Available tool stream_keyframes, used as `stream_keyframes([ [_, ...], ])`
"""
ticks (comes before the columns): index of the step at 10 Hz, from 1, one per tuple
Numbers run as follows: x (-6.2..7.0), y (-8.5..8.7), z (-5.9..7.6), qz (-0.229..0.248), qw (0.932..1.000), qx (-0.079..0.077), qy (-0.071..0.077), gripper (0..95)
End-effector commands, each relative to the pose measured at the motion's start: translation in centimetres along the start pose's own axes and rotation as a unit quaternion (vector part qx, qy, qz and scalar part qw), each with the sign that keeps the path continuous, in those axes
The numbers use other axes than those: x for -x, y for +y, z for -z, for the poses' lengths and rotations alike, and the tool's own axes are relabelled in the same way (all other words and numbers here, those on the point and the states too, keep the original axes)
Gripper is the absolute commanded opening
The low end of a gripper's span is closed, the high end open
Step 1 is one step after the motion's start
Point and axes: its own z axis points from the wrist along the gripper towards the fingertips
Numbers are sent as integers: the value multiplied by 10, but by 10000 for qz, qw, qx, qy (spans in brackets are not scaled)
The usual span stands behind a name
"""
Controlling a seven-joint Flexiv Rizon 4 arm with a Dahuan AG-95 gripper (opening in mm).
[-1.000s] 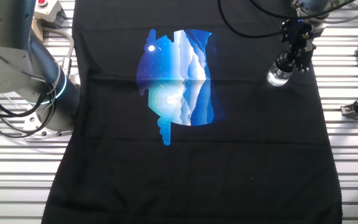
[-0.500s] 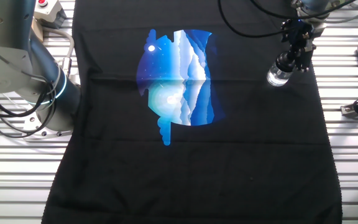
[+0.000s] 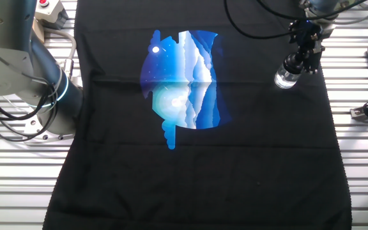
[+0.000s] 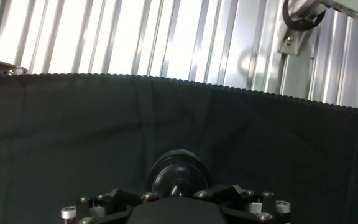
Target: Screw the lid onto the jar
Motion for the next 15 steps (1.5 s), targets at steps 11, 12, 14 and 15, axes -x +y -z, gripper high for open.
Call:
stream_keyframes([
  [11,0,0,0,-45,10000,-8,8,950],
  [12,0,0,0,-53,10000,-33,15,950],
  [14,0,0,0,-133,9999,-49,31,760],
  [15,0,0,0,-165,9998,-60,45,760],
])
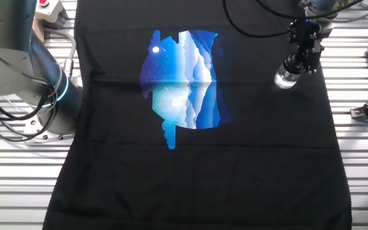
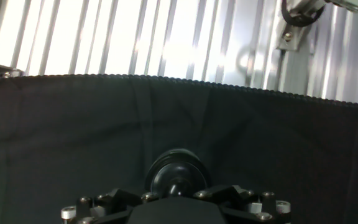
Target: Screw the lid onto the jar
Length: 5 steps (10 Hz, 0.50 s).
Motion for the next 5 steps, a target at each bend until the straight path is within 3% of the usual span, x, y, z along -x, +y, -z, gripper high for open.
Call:
stream_keyframes([
  [1,1,0,0,-31,10000,-2,10,760],
  [5,1,0,0,6,10000,-69,21,760],
])
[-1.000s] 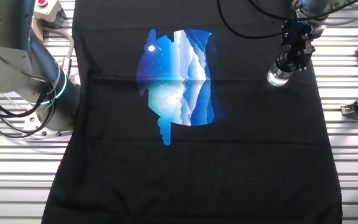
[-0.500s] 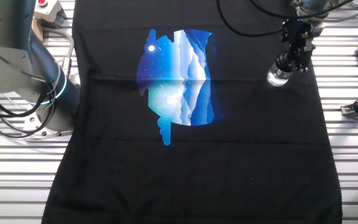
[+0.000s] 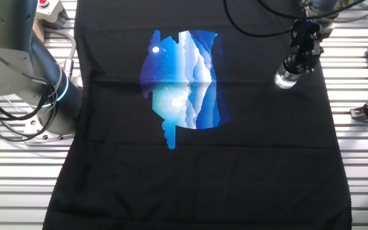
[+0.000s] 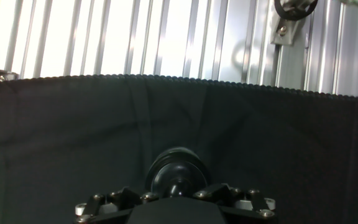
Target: Screw the lid onto the jar
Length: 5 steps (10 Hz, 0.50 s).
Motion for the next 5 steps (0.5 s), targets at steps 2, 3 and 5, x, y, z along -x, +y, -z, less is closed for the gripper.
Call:
stream_keyframes([
  [2,0,0,0,24,10000,-42,-75,760],
  [3,0,0,0,16,10000,-55,-59,760],
  [5,0,0,0,16,10000,-42,-69,760],
])
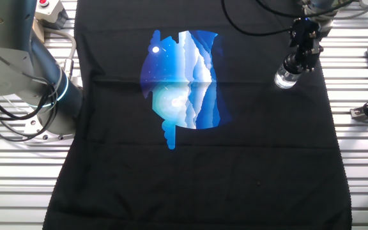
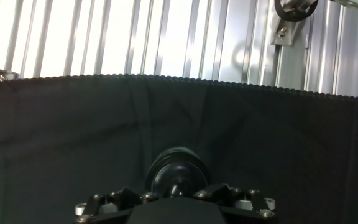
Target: Screw the lid onto the jar
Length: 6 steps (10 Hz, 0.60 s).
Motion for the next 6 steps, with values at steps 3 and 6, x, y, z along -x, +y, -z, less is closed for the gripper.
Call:
stream_keyframes([
  [3,2,0,-1,0,10000,23,30,760],
  [6,2,0,-1,-24,10000,24,27,760],
])
